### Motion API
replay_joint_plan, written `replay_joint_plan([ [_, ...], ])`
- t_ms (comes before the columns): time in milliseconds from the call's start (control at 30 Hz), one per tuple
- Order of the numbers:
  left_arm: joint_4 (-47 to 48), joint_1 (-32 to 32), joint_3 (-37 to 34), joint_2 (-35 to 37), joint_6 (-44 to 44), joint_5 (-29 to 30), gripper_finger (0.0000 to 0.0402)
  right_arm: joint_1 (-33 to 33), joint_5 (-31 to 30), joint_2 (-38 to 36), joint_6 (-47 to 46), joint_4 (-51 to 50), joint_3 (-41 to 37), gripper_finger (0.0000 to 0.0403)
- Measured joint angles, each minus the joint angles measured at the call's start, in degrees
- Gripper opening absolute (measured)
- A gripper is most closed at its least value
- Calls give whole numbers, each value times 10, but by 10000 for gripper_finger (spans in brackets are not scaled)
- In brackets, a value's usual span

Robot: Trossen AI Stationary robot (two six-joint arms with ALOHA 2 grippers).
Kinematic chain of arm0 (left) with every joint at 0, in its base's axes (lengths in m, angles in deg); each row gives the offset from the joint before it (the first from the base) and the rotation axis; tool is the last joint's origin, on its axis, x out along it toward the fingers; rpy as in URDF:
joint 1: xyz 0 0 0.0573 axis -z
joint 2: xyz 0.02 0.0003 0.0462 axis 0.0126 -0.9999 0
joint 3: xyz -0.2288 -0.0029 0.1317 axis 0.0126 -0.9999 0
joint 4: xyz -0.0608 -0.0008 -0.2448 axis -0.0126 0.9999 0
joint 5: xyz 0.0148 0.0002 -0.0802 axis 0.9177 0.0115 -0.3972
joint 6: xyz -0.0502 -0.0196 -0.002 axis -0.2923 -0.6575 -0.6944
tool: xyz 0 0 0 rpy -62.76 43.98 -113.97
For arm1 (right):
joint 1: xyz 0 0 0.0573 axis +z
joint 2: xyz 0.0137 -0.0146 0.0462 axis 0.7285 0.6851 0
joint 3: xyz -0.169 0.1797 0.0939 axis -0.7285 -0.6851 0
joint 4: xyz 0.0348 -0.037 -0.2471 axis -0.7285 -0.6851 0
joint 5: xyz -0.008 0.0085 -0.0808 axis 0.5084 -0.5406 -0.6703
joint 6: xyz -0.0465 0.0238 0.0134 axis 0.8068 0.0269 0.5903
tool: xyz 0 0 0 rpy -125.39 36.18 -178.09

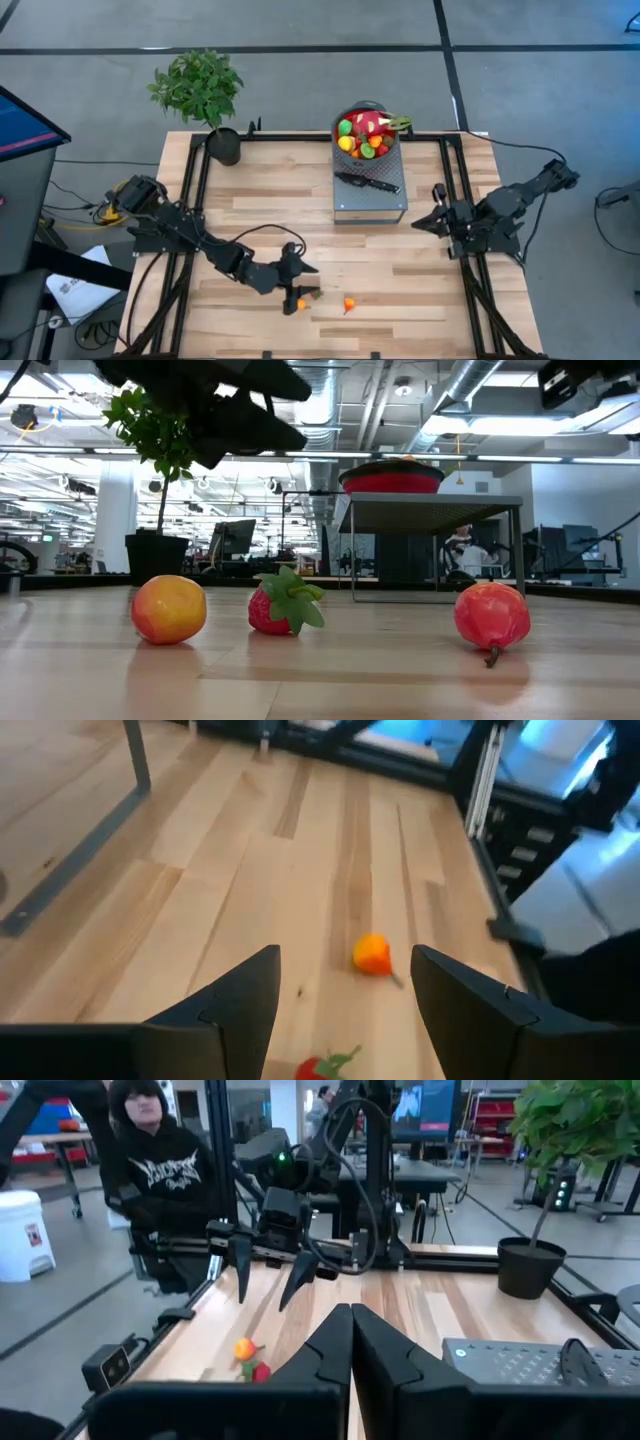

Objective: Pick & Place Fruit
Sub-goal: Put the strawberry into the red colander on the shelf

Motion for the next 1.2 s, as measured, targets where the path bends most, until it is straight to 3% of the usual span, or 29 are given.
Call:
replay_joint_plan([
  [300, -8, 6, 56, -4, 25, 3, 218, 0, 0, -58, 7, 4, -21, 0],
  [600, -6, 6, 119, -102, 32, -20, 218, 0, 0, -81, 17, 3, -21, 0],
  [1200, 53, 4, 74, -103, 4, -25, 218, 0, 0, -81, 15, -9, -21, 0],
])
